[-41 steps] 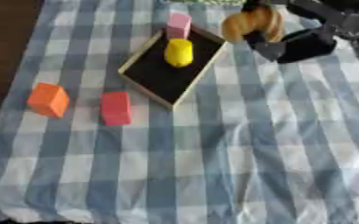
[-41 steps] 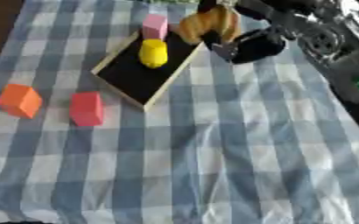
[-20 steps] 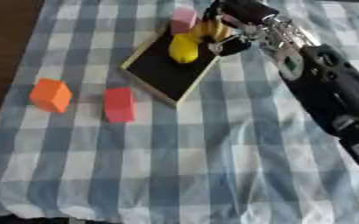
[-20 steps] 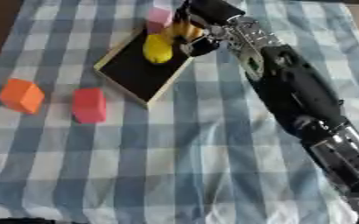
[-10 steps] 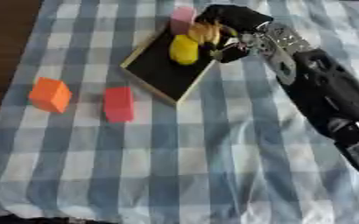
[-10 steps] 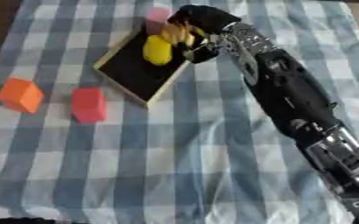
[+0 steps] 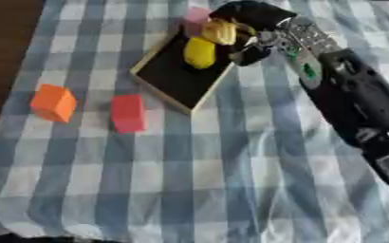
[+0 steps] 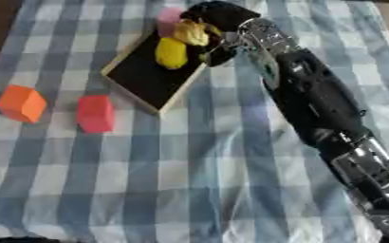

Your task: Pick up objects on the table and place them in the box.

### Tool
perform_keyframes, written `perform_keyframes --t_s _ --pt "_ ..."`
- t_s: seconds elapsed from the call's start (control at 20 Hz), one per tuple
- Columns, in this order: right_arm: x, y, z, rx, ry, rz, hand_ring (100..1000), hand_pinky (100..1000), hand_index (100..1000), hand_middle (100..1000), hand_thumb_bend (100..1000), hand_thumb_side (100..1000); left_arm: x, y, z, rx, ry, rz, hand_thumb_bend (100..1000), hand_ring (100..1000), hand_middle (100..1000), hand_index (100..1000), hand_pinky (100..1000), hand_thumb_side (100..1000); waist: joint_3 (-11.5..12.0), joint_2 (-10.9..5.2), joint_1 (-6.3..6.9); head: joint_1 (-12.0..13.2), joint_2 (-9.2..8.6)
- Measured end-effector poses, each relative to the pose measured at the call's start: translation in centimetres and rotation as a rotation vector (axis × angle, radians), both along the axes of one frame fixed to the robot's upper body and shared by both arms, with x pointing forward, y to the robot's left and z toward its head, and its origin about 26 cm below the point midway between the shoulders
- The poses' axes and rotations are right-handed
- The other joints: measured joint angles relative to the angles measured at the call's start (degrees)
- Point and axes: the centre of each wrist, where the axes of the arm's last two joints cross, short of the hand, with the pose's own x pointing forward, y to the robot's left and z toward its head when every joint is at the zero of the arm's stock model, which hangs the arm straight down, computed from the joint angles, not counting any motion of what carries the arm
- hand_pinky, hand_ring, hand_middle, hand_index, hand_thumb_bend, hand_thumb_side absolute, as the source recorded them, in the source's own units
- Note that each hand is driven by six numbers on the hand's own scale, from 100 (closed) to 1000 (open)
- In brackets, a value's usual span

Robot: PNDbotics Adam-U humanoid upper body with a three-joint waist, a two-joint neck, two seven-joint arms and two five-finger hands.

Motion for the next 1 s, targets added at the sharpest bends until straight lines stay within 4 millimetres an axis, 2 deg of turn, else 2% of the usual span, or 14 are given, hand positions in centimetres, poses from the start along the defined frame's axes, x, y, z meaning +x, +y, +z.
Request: perform_keyframes --t_s 0.05,0.1,0.15,0.2,0.25,0.5,0.55,0.6,0.65,0.7,0.85,1.0 --pt "-0.1 0.0 0.2 0.005 0.001 0.002 1000 1000 1000 928 100 158 0.0 0.0 0.0 0.000 0.000 0.000 100 789 667 786 789 643 0.0 0.00 0.00 0.1 0.00" --pt "-0.2 0.0 0.5 0.013 0.003 0.005 1000 1000 1000 927 104 257 0.0 0.0 0.0 0.000 0.000 0.000 100 789 667 786 789 643 -0.1 0.00 0.00 0.2 0.00" --pt "-0.3 -0.1 0.8 0.021 0.007 0.008 1000 1000 1000 923 101 425 0.0 0.0 0.0 0.000 0.001 0.000 100 789 667 786 789 643 -0.3 0.00 0.00 0.2 0.00" --pt "-0.4 -0.1 0.9 0.030 0.013 0.007 1000 1000 1000 922 100 486 0.0 0.0 0.0 -0.002 0.001 -0.001 100 789 668 786 789 643 -0.3 0.00 0.00 0.2 0.00" --pt "-0.5 -0.2 0.9 0.040 0.021 0.005 1000 1000 1000 922 100 511 0.0 -0.1 -0.1 -0.003 0.002 -0.003 100 789 668 786 789 643 -0.3 0.00 0.00 0.2 0.00" --pt "-0.6 -0.2 1.1 0.093 0.039 -0.017 1000 1000 1000 912 100 470 0.0 -0.2 -0.1 -0.004 0.005 -0.010 100 790 669 786 789 643 -0.3 0.00 0.00 0.2 0.00" --pt "-0.7 -0.2 1.2 0.103 0.039 -0.016 1000 1000 1000 897 100 409 0.0 -0.2 -0.1 -0.004 0.005 -0.010 100 790 669 786 789 642 -0.3 0.00 0.00 0.2 0.00" --pt "-0.8 -0.2 1.4 0.113 0.038 -0.014 1000 1000 1000 895 100 399 0.0 -0.2 -0.1 -0.004 0.005 -0.010 100 790 669 786 789 641 -0.4 0.00 0.00 0.2 0.00" --pt "-0.9 -0.3 1.5 0.127 0.037 -0.013 1000 987 1000 867 100 279 0.0 -0.2 -0.1 -0.004 0.005 -0.010 100 791 669 786 789 633 -0.4 0.00 0.00 0.2 0.00" --pt "-1.2 -0.5 1.8 0.147 0.030 -0.008 1000 985 1000 865 100 269 0.0 -0.2 -0.1 -0.003 0.004 -0.010 100 791 669 787 789 632 -0.5 0.00 0.00 0.3 0.00" --pt "-2.7 -1.4 3.4 0.215 -0.014 0.014 1000 964 986 849 100 197 0.2 0.2 0.6 0.045 -0.024 0.006 100 792 672 792 790 607 -0.8 0.00 0.00 0.5 0.00" --pt "-5.5 -2.7 5.4 0.282 -0.076 0.060 1000 951 952 827 100 168 0.8 1.2 1.8 0.168 -0.062 0.043 100 793 676 803 792 583 -1.2 0.00 0.01 0.9 0.00"
